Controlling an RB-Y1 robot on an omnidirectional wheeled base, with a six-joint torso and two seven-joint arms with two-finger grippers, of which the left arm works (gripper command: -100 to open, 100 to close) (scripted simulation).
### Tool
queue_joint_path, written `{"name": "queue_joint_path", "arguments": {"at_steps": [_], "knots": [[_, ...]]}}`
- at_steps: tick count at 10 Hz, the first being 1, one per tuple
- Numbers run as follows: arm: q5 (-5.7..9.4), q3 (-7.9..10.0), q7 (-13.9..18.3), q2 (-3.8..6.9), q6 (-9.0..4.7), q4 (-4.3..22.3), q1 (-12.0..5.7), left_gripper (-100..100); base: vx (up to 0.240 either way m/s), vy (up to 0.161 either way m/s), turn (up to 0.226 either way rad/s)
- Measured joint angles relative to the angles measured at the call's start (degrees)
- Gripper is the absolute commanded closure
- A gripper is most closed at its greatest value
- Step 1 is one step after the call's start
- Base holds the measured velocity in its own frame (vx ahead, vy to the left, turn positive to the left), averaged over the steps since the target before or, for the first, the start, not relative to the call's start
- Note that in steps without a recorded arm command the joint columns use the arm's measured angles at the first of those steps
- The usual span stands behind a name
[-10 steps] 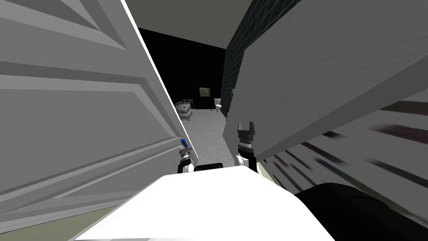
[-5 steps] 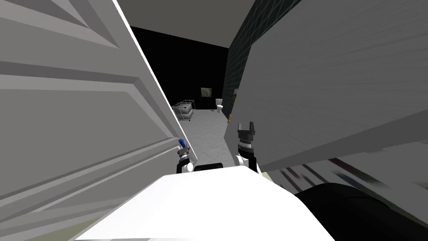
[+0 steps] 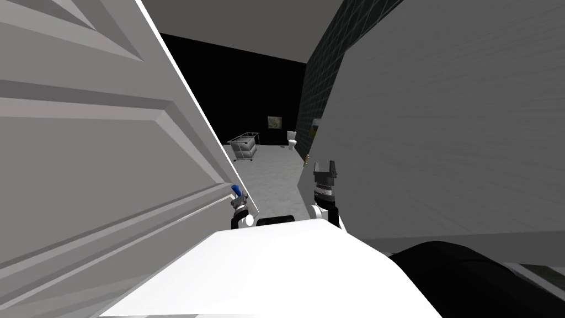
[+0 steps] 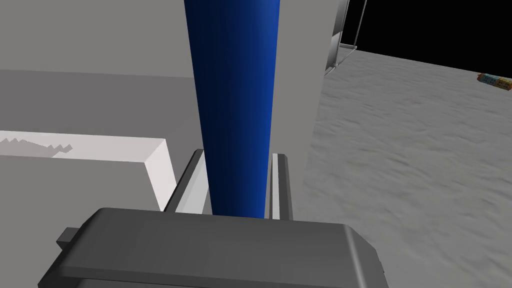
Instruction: Push the door open
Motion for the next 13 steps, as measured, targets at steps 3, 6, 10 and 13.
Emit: {"name": "queue_joint_path", "arguments": {"at_steps": [3,6,10,13], "knots": [[0.72,0.9,-0.3,0.15,0.22,0.3,0.05,100,0.183,0.01,0.049],[1.69,2.55,-0.6,0.34,-0.7,0.6,-0.15,100,0.203,0.023,0.054],[3.29,5.14,-1.5,0.25,-1.32,0.6,-0.36,100,0.191,0.017,0.062],[4.21,6.59,-1.8,0.67,-1.23,0.6,-0.46,100,0.125,0.003,0.039]]}}
